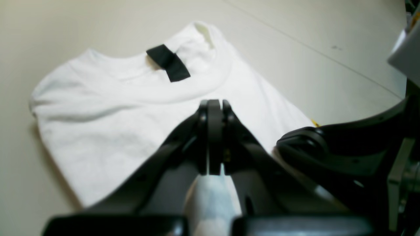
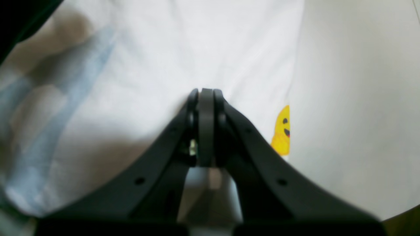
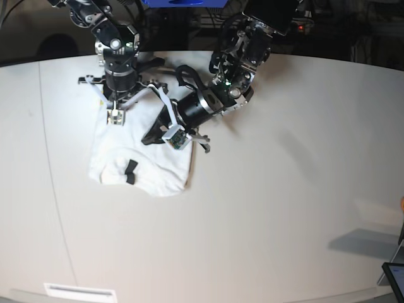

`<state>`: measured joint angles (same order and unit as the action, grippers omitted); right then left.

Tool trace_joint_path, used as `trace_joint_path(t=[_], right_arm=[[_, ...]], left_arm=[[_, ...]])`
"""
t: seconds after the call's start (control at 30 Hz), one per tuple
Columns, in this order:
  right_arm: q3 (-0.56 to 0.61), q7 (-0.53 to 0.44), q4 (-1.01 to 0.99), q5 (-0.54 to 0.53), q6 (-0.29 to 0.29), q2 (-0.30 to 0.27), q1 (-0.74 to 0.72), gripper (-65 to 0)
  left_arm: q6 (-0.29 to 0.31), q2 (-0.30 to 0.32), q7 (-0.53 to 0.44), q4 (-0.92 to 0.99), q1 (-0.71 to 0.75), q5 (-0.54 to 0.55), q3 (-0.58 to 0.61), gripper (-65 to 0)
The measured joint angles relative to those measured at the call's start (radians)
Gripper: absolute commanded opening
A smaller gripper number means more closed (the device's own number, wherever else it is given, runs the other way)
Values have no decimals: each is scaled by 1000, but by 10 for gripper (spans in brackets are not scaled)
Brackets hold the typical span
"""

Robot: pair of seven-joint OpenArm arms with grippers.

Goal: Fold the T-shirt properly

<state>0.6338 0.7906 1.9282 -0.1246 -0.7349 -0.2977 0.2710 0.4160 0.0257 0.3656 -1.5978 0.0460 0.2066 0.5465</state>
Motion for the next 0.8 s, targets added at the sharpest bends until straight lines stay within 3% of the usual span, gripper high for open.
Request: trace_joint_path(t=[0.27, 0.3, 0.33, 0.57, 0.63, 0.8], right_arm=[[-89, 52, 22, -24, 32, 15, -1, -634], [-99, 60, 27, -28, 38, 11, 5, -634], [-113, 62, 27, -31, 39, 8, 14, -634], [-281, 55, 27, -31, 42, -57, -10, -634], [-333, -5, 27, -29, 35, -73, 3, -634], [-447, -285, 27, -34, 46, -99, 109, -638]], left_arm=[[-7, -20, -24, -10, -19, 26, -32, -650], [-61, -21, -30, -11, -28, 13, -40, -650], [-78, -19, -27, -11, -41, -1, -55, -650], [-68, -16, -19, -125, -32, 5, -180, -650], [-67, 23, -40, -182, -21, 8, -184, -650], [-67, 139, -76, -273, 101, -8, -201, -650]])
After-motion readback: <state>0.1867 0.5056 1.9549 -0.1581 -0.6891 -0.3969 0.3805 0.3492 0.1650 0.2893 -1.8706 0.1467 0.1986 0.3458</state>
